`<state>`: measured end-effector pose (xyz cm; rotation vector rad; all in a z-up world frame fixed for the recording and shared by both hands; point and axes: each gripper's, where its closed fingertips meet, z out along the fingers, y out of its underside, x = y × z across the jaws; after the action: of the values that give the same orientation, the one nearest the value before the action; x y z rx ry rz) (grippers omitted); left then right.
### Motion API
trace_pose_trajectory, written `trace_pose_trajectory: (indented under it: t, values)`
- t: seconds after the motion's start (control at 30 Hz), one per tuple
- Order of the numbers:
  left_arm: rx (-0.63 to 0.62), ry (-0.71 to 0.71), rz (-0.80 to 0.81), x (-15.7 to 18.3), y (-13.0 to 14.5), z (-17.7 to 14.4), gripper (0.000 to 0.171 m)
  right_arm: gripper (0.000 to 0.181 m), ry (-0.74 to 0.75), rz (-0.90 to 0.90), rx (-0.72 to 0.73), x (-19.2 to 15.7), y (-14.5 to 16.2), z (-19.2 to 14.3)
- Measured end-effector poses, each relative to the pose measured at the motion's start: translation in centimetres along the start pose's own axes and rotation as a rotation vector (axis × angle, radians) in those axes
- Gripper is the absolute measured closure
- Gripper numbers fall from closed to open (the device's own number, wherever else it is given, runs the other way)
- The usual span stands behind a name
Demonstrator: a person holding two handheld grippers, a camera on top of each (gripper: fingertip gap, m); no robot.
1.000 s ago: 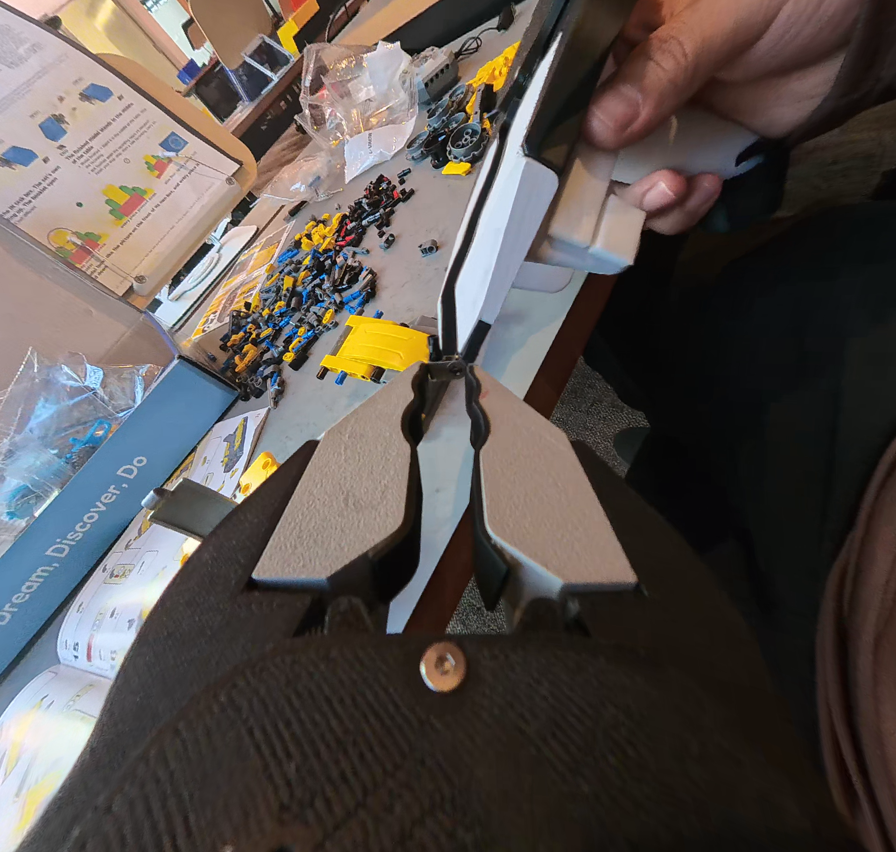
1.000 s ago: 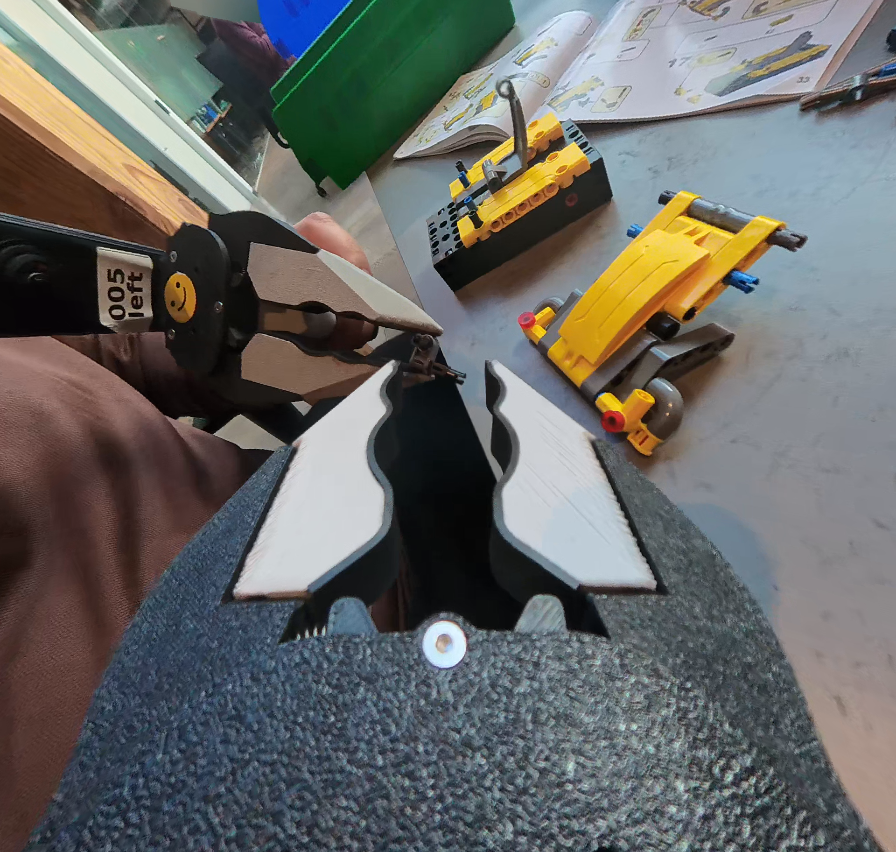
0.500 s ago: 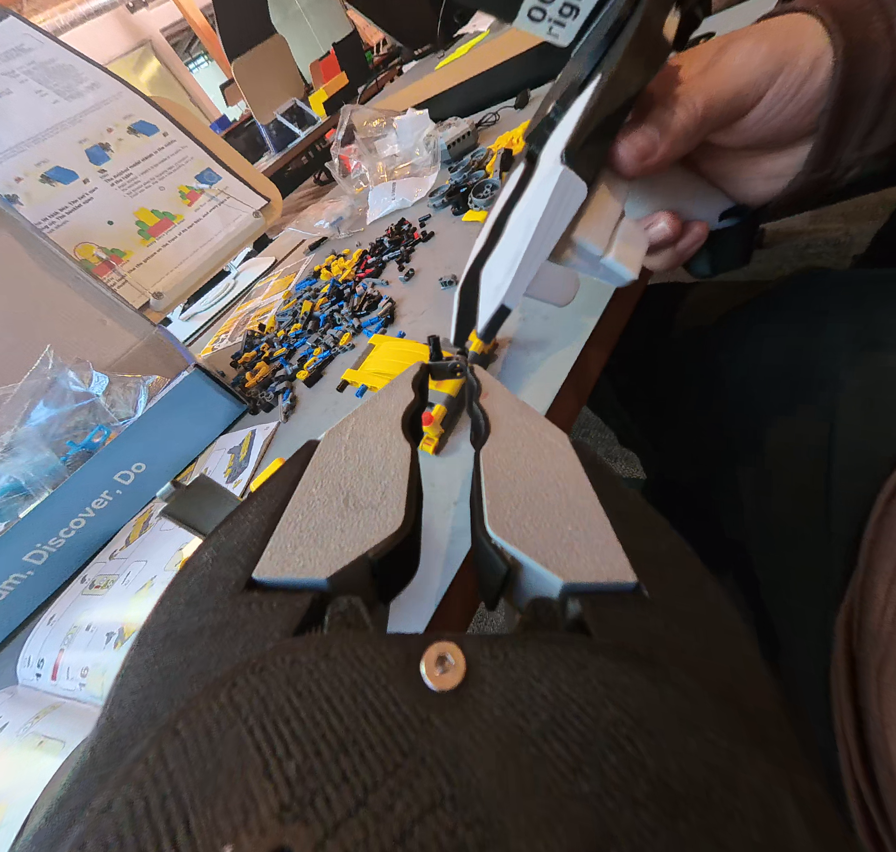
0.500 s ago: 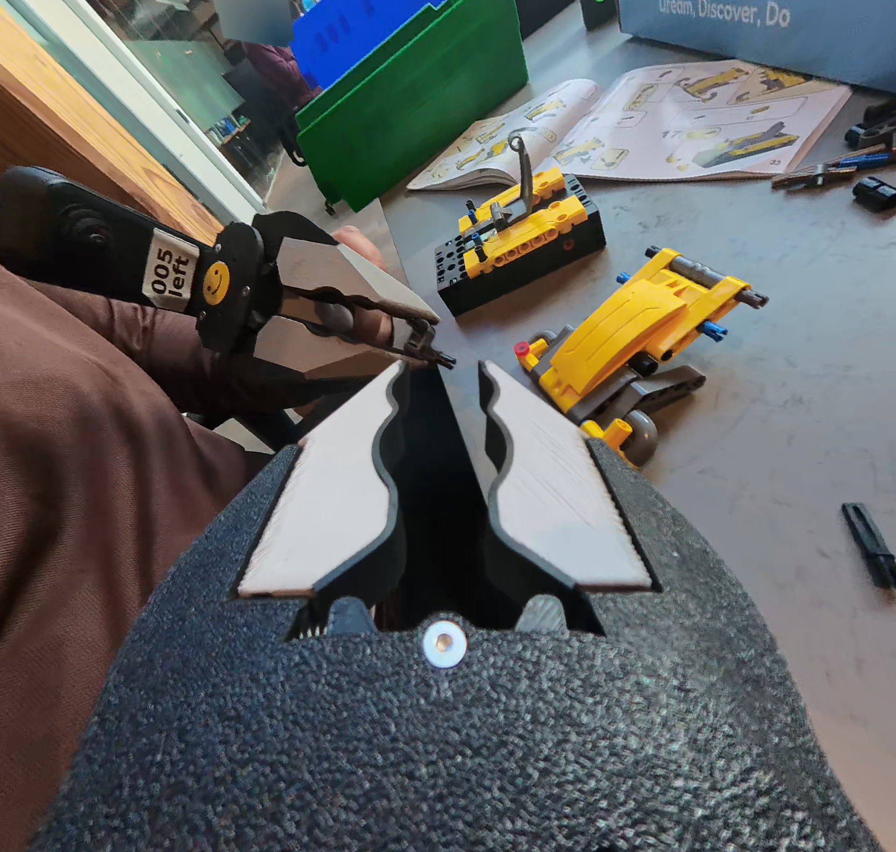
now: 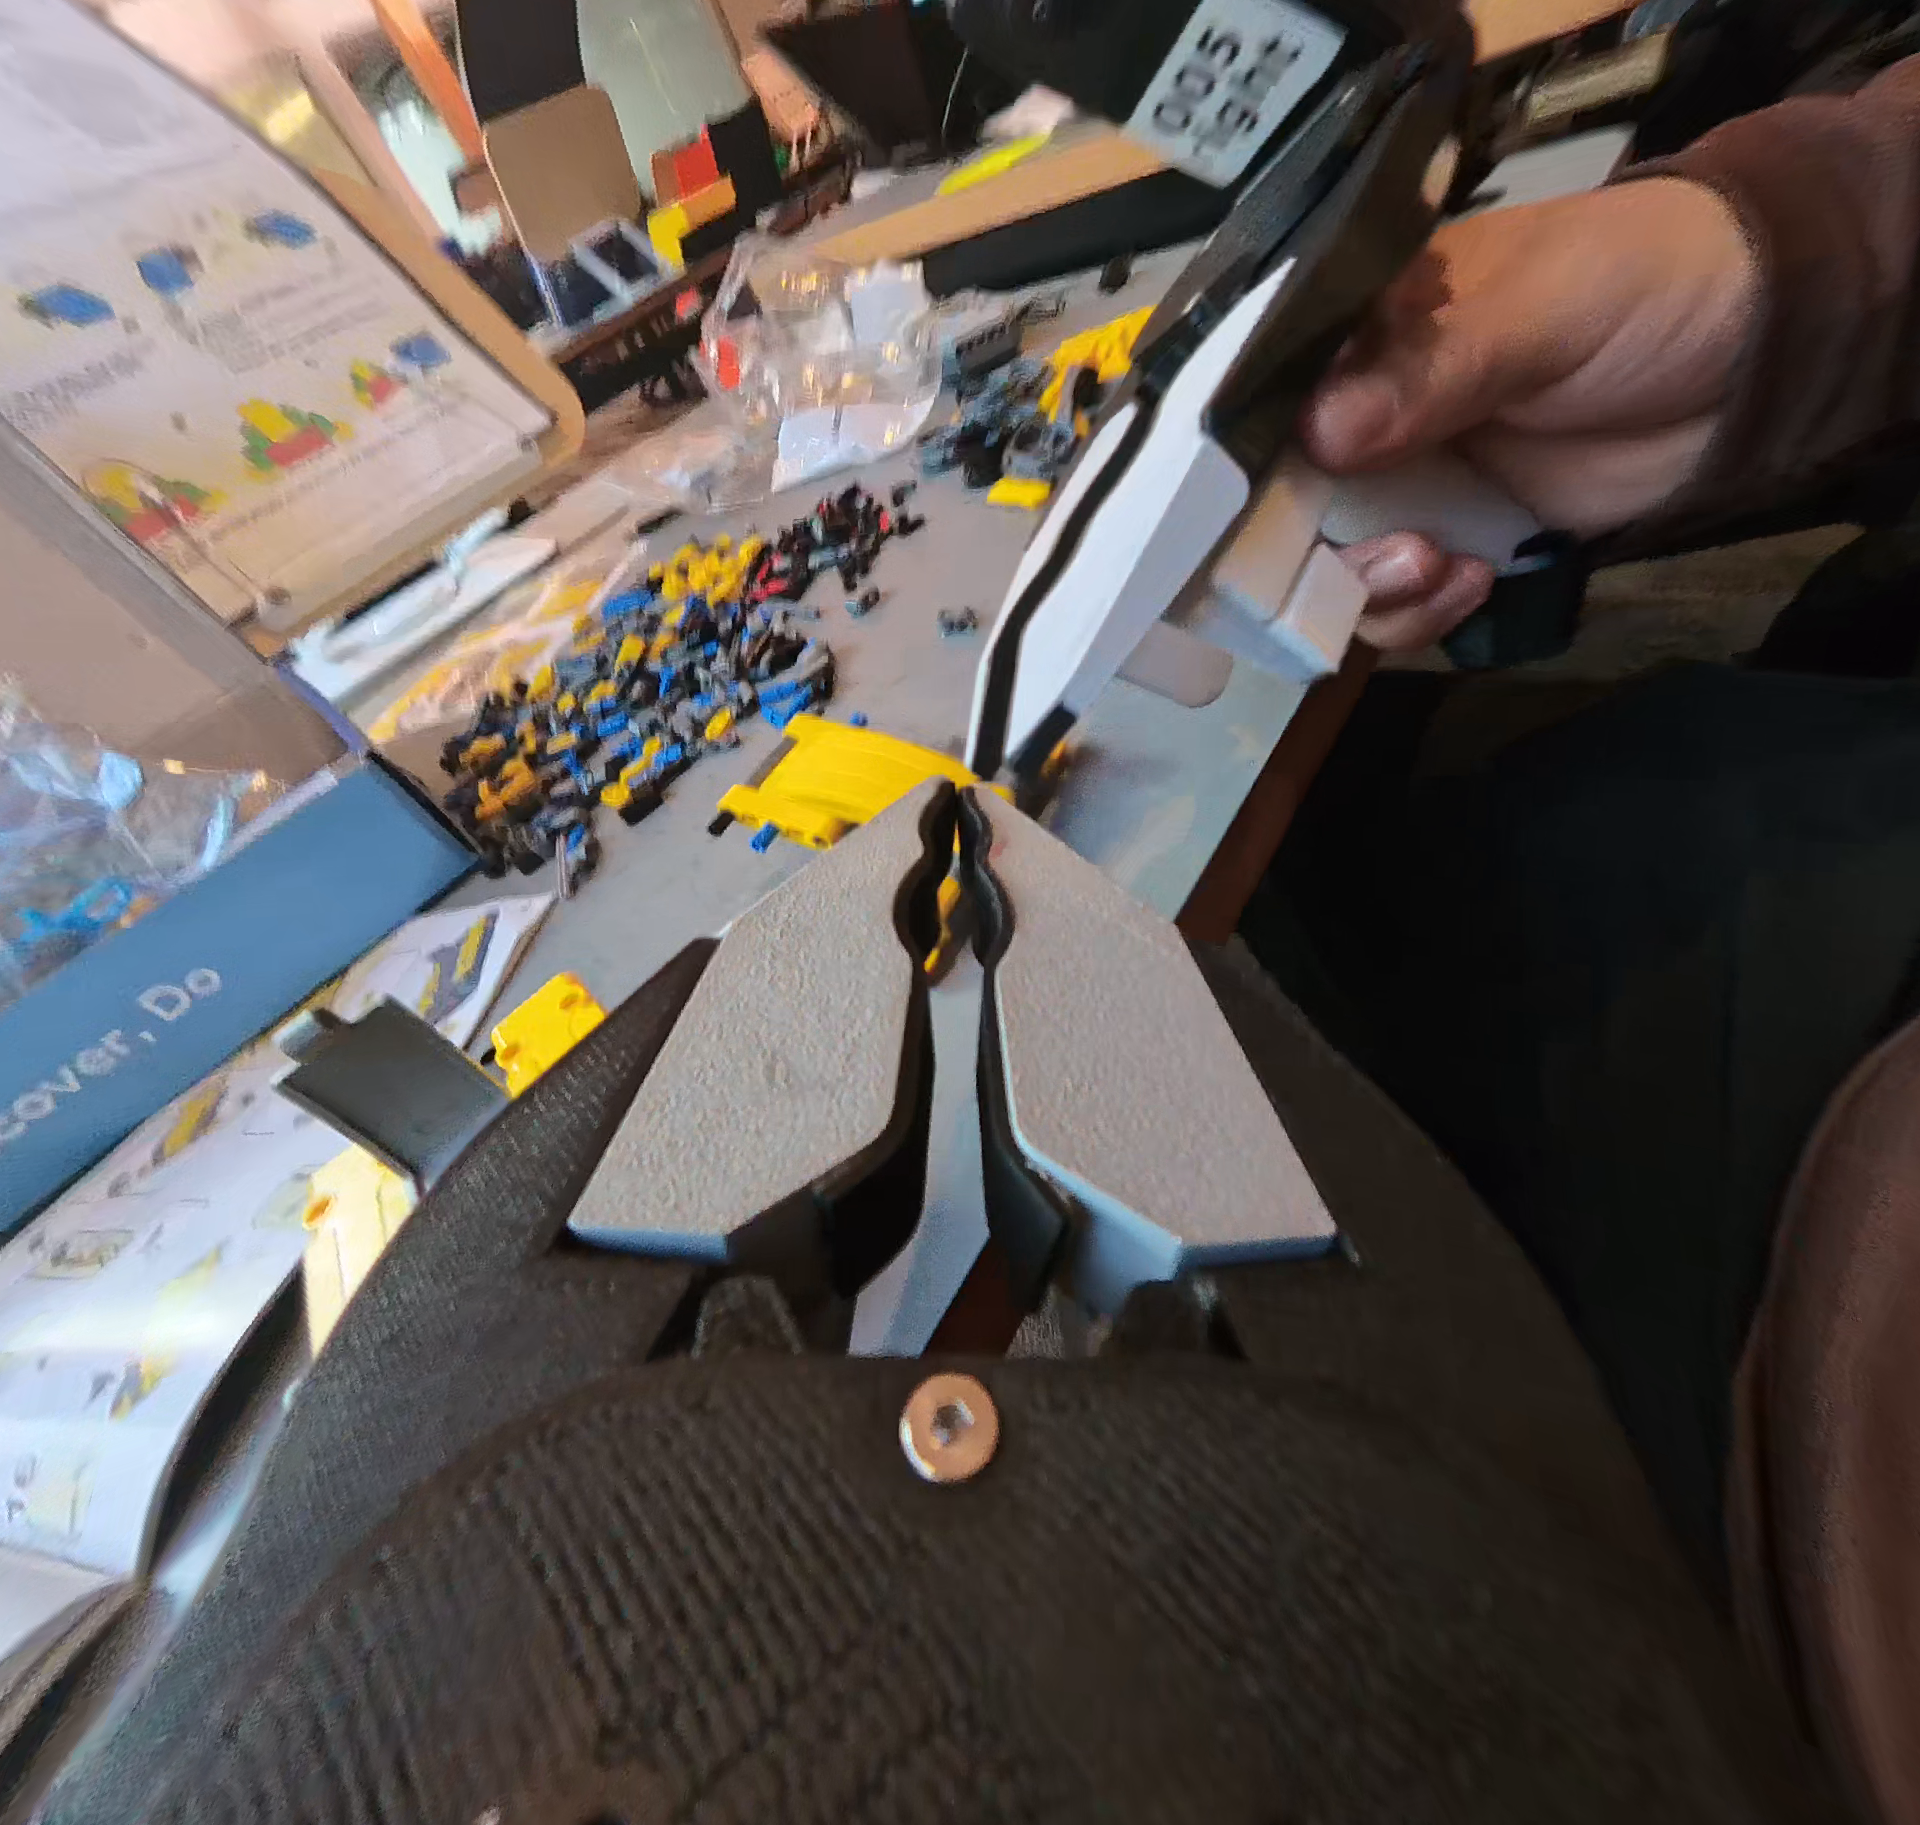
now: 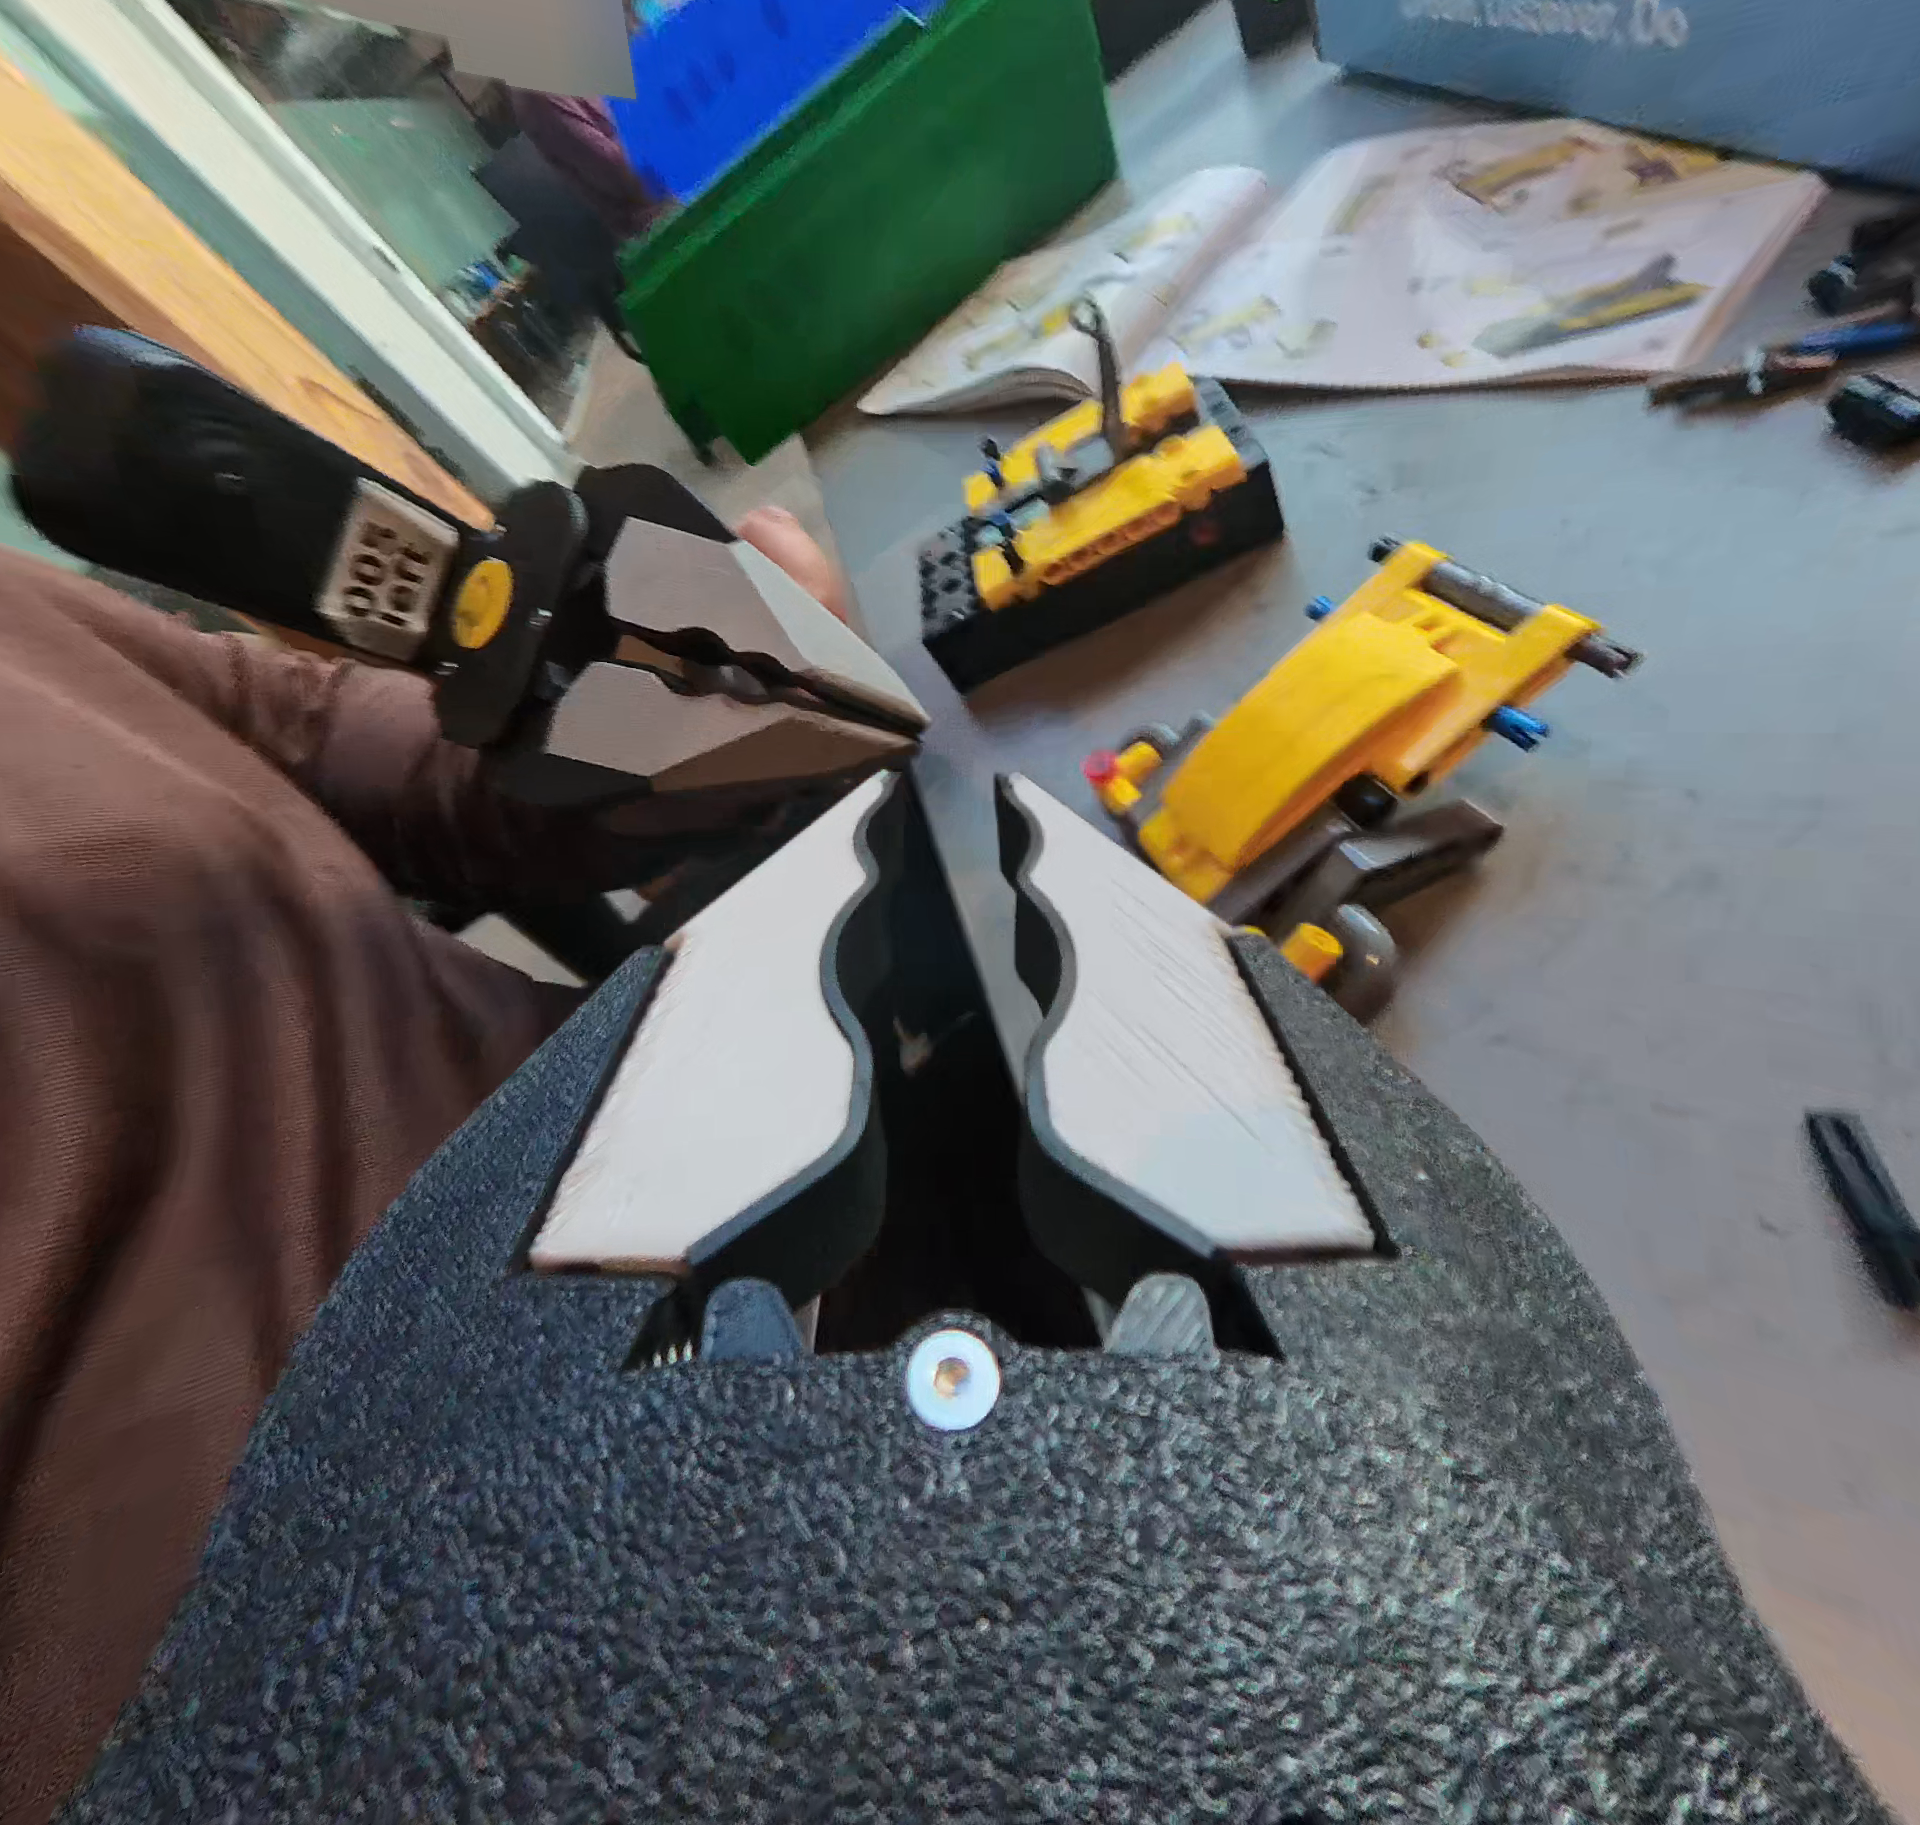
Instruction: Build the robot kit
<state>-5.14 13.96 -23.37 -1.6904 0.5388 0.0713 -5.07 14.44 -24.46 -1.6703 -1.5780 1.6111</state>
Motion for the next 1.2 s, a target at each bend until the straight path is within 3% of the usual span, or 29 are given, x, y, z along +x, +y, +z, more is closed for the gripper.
trace_pose_trajectory:
  t: [0.07, 0.17, 0.33, 0.57, 0.83, 1.0, 1.2]
  values:
    - [-0.099, -0.038, 0.010, -0.7, 1.6, 1.5, 0.171, 0.179, 0.169, -0.050, -0.021, 2.4, -0.1, 0.4]
    - [-0.075, -0.026, -0.025, -0.6, 0.9, 1.4, 0.171, 0.177, 0.134, -0.162, -0.005, 0.9, -1.3, 0.7]
    - [-0.042, 0.004, -0.072, -0.8, 0.7, -0.2, 0.171, 0.173, 0.104, -0.143, 0.019, 1.1, -0.7, -0.3]
    - [-0.119, 0.013, -0.190, -0.2, 2.7, -1.7, 0.171, 0.173, 0.234, -0.143, 0.134, 1.8, -0.8, -3.7]
    - [-0.174, 0.000, -0.271, 6.9, 2.9, -9.6, 0.171, 0.169, 0.328, -0.134, 0.078, -6.0, 7.5, -6.3]
    - [-0.208, 0.045, -0.370, 14.6, 2.3, -14.7, 0.161, 0.168, 0.358, -0.154, -0.011, -13.0, 15.0, -7.0]
    - [-0.238, 0.009, -0.268, 22.3, 1.2, -20.7, 0.156, 0.166, 0.294, -0.145, -0.094, -22.3, 22.5, -6.5]
